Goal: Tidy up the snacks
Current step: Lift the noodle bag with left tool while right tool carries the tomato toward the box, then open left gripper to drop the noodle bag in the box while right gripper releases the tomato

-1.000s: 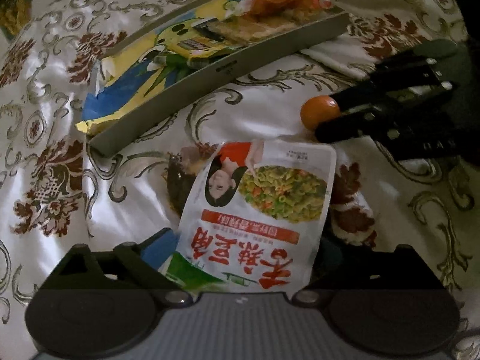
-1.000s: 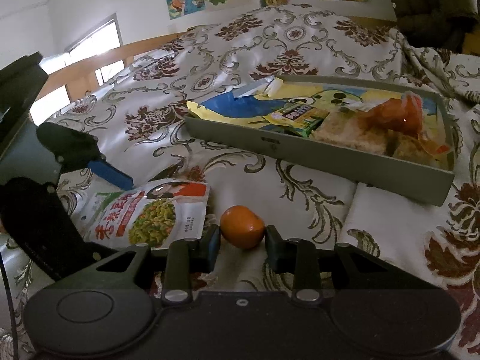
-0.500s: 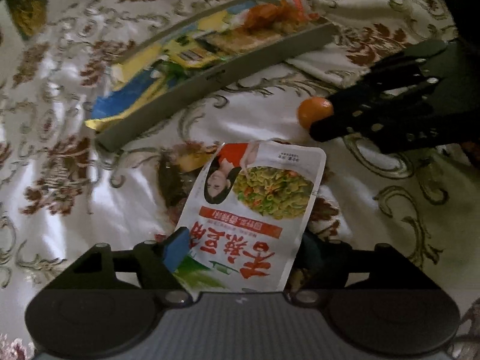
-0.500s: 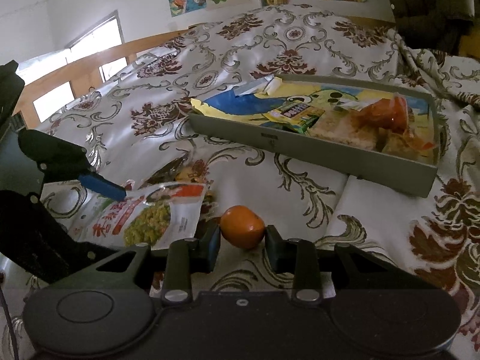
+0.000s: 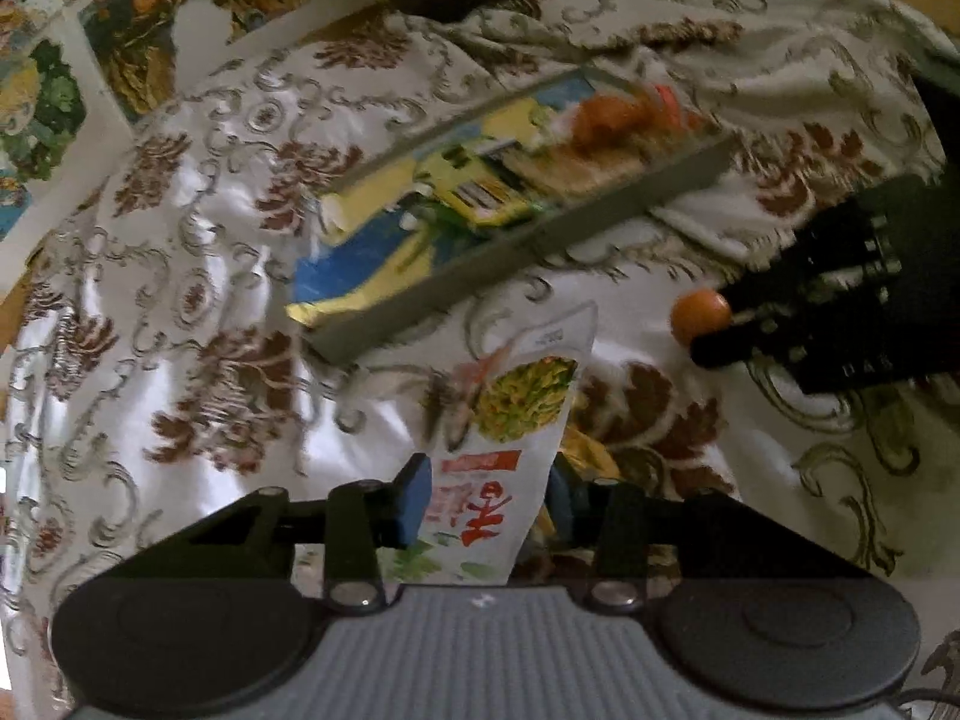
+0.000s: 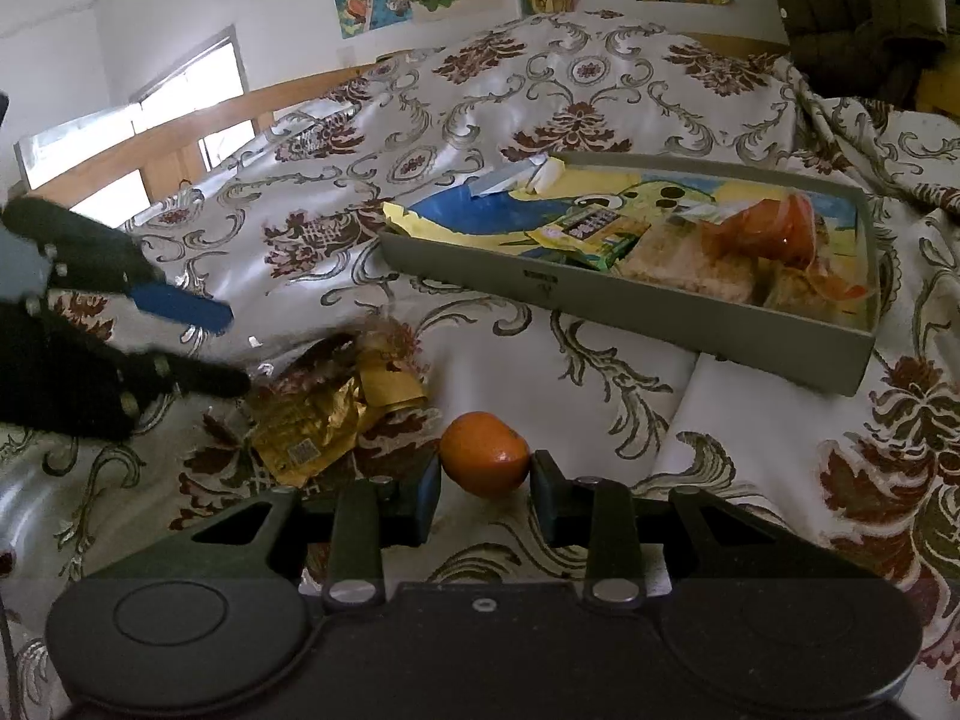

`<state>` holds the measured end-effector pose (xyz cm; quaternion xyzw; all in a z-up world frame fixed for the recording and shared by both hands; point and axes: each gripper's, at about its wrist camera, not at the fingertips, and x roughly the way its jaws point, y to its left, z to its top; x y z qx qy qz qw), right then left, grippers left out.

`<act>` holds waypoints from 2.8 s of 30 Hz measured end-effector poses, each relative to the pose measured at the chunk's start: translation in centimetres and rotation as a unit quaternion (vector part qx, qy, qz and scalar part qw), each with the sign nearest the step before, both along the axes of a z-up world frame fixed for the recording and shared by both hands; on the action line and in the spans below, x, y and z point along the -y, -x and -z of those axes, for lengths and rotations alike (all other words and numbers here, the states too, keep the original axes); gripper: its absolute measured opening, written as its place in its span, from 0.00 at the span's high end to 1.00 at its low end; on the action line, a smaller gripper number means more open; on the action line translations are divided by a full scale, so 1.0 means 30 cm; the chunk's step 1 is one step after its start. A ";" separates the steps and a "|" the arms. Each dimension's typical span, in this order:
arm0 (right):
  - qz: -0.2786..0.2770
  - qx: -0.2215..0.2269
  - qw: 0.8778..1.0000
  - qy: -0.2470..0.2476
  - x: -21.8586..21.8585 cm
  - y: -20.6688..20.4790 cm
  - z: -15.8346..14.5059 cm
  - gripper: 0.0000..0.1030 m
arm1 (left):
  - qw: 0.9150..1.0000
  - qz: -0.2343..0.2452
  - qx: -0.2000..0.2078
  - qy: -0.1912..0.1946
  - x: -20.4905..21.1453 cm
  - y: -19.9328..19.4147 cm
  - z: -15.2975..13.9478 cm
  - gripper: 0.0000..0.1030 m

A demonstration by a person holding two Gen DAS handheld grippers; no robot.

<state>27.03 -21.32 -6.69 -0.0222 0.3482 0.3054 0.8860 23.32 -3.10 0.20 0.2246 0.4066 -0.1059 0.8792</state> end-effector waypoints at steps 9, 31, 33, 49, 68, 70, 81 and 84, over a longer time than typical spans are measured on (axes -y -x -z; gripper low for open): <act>-0.014 -0.003 1.000 -0.005 -0.035 -0.013 0.018 0.66 | 0.998 -0.053 -0.014 0.008 -0.097 -0.096 -0.027 0.60; -0.010 0.026 0.999 -0.036 -0.038 -0.014 -0.014 0.66 | 0.995 -0.058 -0.011 0.076 -0.055 -0.099 -0.066 0.91; -0.005 0.036 0.998 -0.042 -0.030 -0.018 -0.027 0.66 | 0.994 -0.068 0.000 0.087 -0.055 -0.100 -0.084 0.91; 0.118 0.071 0.985 -0.107 0.176 -0.258 -0.095 0.66 | 0.974 -0.105 0.083 0.184 0.123 -0.427 -0.143 0.91; 0.157 0.092 0.981 -0.060 0.171 -0.414 -0.016 0.66 | 0.979 -0.135 0.079 0.134 0.289 -0.742 -0.025 0.91; 0.158 0.089 0.982 -0.058 0.168 -0.418 -0.011 0.66 | 0.979 -0.137 0.072 0.134 0.297 -0.753 -0.012 0.91; 0.152 0.092 0.983 -0.035 0.141 -0.408 0.001 0.61 | 0.974 -0.132 0.043 0.178 0.290 -0.756 0.004 0.86; 0.147 0.094 0.984 -0.034 0.134 -0.400 -0.001 0.54 | 0.972 -0.128 0.038 0.196 0.277 -0.741 0.000 0.69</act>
